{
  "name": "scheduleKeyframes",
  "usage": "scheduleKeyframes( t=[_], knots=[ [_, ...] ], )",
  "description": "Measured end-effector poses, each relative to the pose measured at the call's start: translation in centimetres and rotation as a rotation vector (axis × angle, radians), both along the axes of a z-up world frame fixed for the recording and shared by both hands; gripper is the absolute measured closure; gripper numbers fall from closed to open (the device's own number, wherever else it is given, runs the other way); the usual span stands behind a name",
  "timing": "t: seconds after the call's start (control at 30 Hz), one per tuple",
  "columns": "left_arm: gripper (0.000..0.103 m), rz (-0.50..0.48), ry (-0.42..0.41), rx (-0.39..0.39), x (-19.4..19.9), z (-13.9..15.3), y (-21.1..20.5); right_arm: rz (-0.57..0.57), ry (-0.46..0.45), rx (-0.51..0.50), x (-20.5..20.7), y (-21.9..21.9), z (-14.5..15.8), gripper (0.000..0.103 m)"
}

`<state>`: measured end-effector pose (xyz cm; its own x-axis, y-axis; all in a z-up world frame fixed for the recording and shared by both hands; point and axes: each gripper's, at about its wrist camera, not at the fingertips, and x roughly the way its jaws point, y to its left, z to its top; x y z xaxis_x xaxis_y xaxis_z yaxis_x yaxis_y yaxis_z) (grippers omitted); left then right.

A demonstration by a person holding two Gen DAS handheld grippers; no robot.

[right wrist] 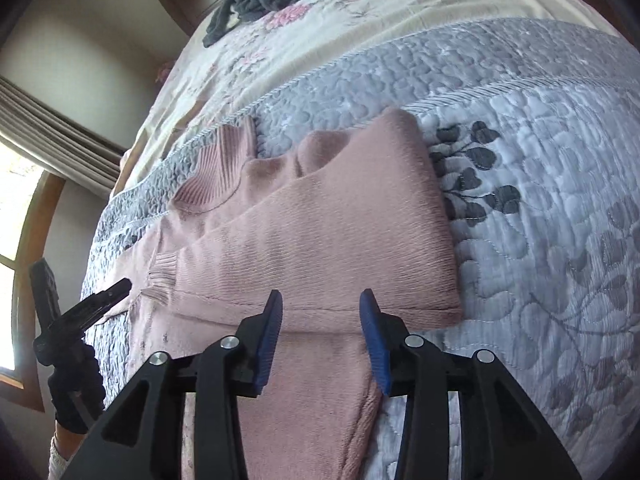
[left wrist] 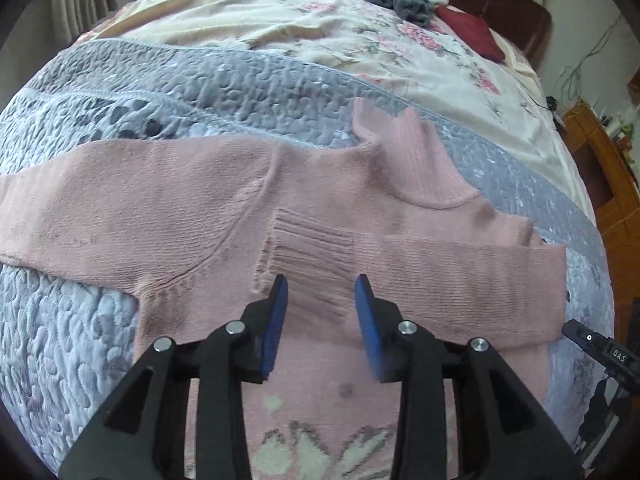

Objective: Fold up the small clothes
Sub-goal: 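Lay the sleeve across the chest and open the right tool, then move the left tool to the other sleeve cuff and grasp it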

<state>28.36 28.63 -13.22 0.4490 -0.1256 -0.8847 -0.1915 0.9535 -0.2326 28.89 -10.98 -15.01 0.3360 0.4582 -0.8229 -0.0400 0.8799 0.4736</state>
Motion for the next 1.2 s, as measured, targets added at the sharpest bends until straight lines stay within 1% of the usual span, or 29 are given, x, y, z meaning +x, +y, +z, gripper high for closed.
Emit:
scheduleKeyframes(
  t=[0.07, 0.13, 0.2, 0.27, 0.3, 0.4, 0.47, 0.5, 0.53, 0.57, 0.6, 0.7, 0.8, 0.9, 0.97, 1.07, 1.2],
  knots=[
    [0.066, -0.024, 0.020, -0.022, 0.8, -0.9, -1.4, 0.009, 0.006, -0.023, 0.1, 0.8, -0.3, 0.062],
    [0.066, -0.027, 0.051, -0.015, 1.4, -2.3, -2.0, 0.004, 0.036, -0.042, 0.3, 1.1, -1.2, 0.062],
    [0.066, -0.020, 0.101, 0.006, 1.8, -4.2, -2.0, 0.001, 0.068, -0.057, 0.3, 1.2, -2.6, 0.062],
    [0.066, -0.008, 0.167, 0.005, 2.0, -6.3, -1.3, 0.001, 0.072, -0.045, 0.2, 1.3, -3.6, 0.062],
    [0.066, -0.006, 0.161, -0.017, 1.9, -6.9, -0.9, -0.002, 0.071, -0.040, 0.2, 1.3, -3.8, 0.062],
    [0.066, -0.010, 0.145, -0.042, 1.5, -6.7, -0.5, 0.001, 0.077, -0.055, 0.3, 1.6, -3.9, 0.062],
    [0.065, -0.004, 0.142, -0.057, 1.2, -6.1, -0.1, -0.001, 0.082, -0.082, 0.4, 2.1, -3.2, 0.062],
    [0.061, 0.003, 0.135, -0.070, 0.9, -5.6, 0.3, 0.000, 0.075, -0.104, 0.3, 2.7, -2.6, 0.061],
    [0.058, 0.013, 0.122, -0.080, 0.5, -4.9, 1.0, 0.007, 0.059, -0.125, -0.1, 3.0, -1.9, 0.057],
    [0.052, 0.022, 0.104, -0.081, -0.1, -4.3, 1.7, 0.020, 0.035, -0.140, -0.6, 3.5, -1.1, 0.055],
    [0.048, 0.032, 0.086, -0.068, -0.7, -3.6, 2.7, 0.033, 0.017, -0.147, -1.1, 3.9, -0.4, 0.051],
    [0.046, 0.080, 0.059, -0.033, -2.7, -2.2, 6.5, 0.083, -0.010, -0.122, -2.7, 5.8, 1.0, 0.049],
    [0.044, 0.161, 0.058, -0.009, -5.3, -1.5, 11.5, 0.141, 0.005, -0.108, -4.0, 8.7, 0.9, 0.047],
    [0.044, 0.245, 0.066, 0.026, -7.8, -1.2, 16.5, 0.201, 0.020, -0.125, -4.9, 11.7, 0.2, 0.046],
    [0.044, 0.313, 0.075, 0.023, -9.5, -1.3, 20.0, 0.239, 0.028, -0.127, -5.5, 13.9, -0.5, 0.046],
    [0.044, 0.414, 0.073, -0.002, -11.7, -1.5, 24.9, 0.291, 0.031, -0.150, -6.4, 16.6, -1.4, 0.046],
    [0.044, 0.530, 0.042, -0.066, -13.2, -2.0, 30.2, 0.343, 0.028, -0.178, -6.3, 19.5, -2.5, 0.046]
  ],
)
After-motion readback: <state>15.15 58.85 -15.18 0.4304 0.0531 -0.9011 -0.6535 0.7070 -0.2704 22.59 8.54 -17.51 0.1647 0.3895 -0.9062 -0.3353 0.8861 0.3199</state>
